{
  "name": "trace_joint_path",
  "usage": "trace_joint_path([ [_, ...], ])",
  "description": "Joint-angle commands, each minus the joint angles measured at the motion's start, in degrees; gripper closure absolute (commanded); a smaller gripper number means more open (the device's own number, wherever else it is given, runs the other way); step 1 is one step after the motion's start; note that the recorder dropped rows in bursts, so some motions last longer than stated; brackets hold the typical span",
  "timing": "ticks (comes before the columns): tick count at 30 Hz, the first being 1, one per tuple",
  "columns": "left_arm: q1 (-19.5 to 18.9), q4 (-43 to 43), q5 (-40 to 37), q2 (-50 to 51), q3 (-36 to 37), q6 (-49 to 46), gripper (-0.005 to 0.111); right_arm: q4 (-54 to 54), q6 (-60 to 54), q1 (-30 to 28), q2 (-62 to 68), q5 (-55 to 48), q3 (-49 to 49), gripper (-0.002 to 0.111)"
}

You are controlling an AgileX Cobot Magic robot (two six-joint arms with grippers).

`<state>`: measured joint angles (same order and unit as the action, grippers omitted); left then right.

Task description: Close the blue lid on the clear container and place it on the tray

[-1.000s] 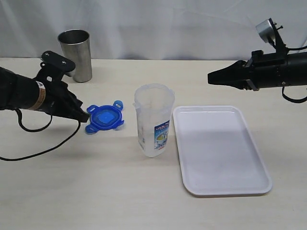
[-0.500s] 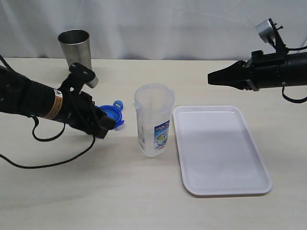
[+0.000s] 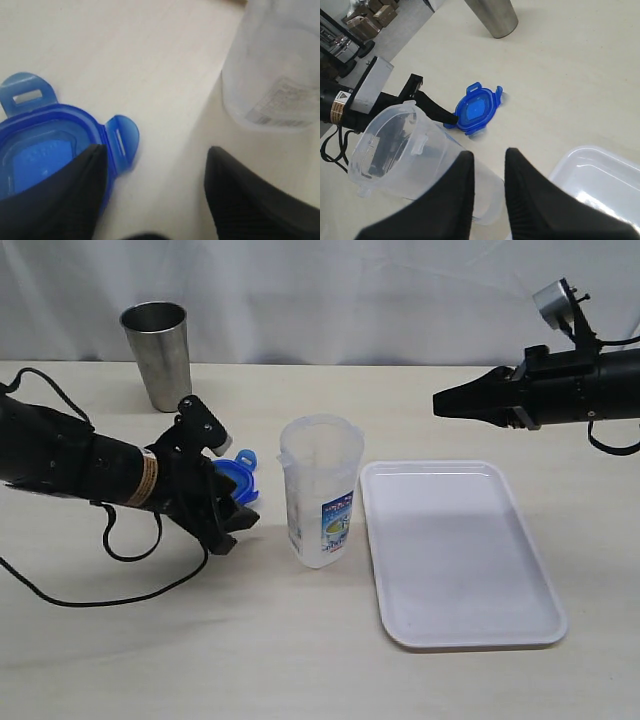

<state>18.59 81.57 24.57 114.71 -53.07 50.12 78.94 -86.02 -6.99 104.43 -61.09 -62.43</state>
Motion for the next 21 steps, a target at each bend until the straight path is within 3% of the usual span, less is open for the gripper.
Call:
trace_joint_path([
  [1, 0.1, -12.4, 0.3, 1.4, -0.4, -12.7, 0.052, -0.1, 0.0, -0.2, -0.2, -0.7, 0.1, 0.086],
  [6, 0.1, -18.2, -0.3, 4.0, -0.5, -20.3, 0.052, -0.1, 0.0, -0.2, -0.2, -0.7, 0.1, 0.086],
  [10, 0.1, -18.1, 3.0, 4.6, -1.2, -20.5, 0.052, -0.1, 0.0, -0.2, -0.2, -0.7, 0.1, 0.086],
  [17, 0.1, -18.1, 0.9, 8.0, -3.8, -20.9, 0.064, -0.2, 0.0, -0.2, -0.2, -0.6, 0.1, 0.086],
  [21, 0.1, -17.8, 0.4, 8.4, -3.8, -21.9, 0.064, -0.2, 0.0, -0.2, -0.2, -0.5, 0.1, 0.086],
])
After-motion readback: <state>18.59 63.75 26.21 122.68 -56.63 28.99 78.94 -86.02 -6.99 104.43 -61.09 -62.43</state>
